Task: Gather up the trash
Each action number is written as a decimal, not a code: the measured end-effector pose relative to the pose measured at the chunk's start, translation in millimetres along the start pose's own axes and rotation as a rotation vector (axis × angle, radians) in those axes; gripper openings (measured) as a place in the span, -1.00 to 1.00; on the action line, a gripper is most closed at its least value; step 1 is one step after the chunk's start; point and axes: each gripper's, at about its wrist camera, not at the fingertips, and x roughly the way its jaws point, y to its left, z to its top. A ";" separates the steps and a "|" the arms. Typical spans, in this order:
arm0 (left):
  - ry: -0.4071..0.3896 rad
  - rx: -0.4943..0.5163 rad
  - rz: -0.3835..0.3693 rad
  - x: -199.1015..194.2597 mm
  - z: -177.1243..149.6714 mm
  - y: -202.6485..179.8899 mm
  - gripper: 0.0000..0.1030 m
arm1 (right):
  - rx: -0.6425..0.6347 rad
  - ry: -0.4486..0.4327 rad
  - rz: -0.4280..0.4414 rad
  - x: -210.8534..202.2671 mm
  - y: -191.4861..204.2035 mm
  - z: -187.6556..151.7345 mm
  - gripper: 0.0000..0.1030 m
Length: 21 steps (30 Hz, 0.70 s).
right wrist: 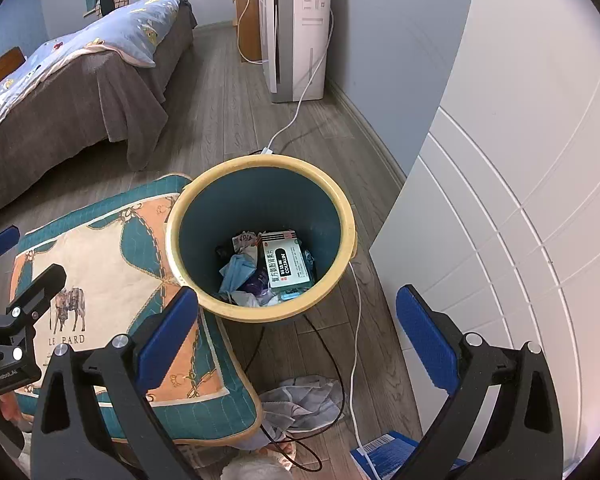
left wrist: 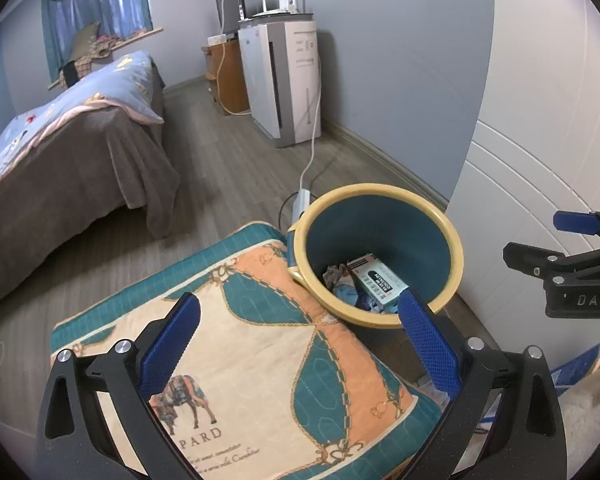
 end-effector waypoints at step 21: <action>0.000 0.007 -0.006 -0.2 -0.5 -2.9 0.90 | -0.001 0.001 -0.002 -0.6 0.1 0.1 0.89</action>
